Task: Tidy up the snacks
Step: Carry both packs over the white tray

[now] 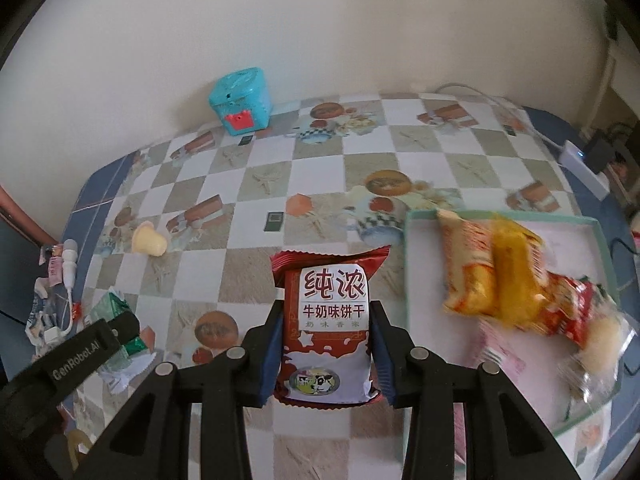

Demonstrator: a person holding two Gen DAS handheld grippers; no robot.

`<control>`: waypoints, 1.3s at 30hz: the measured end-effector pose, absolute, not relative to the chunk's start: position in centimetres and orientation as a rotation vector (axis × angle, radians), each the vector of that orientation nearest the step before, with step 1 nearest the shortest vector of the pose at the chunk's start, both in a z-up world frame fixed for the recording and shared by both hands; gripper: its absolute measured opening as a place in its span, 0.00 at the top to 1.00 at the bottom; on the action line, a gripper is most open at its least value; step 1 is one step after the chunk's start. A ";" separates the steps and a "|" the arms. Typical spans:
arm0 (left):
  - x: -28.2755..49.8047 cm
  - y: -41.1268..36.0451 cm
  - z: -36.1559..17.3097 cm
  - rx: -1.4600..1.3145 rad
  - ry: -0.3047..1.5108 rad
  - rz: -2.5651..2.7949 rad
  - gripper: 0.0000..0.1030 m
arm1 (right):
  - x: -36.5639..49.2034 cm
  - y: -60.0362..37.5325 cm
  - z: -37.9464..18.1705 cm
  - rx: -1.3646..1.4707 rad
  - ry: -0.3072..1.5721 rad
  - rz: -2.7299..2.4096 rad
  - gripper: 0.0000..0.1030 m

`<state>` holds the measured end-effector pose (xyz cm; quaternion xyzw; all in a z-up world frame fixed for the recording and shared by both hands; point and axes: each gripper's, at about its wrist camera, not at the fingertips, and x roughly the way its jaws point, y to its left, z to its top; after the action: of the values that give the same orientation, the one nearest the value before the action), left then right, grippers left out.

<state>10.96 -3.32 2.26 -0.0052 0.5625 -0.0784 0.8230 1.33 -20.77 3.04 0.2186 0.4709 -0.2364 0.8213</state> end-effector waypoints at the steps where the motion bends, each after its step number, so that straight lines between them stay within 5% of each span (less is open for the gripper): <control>1: 10.6 -3.4 2.6 -0.010 1.188 -0.175 0.48 | 0.8 -20.9 3.2 0.471 0.998 -0.508 0.59; 39: -0.8 -14.8 6.5 0.210 1.074 -0.511 0.48 | -14.5 -33.9 5.4 0.823 0.879 -0.835 0.59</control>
<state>-0.79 -14.84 6.47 0.0986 0.5049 -0.2403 0.8231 -14.51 -33.88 5.41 0.3758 0.4013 -0.3810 0.7433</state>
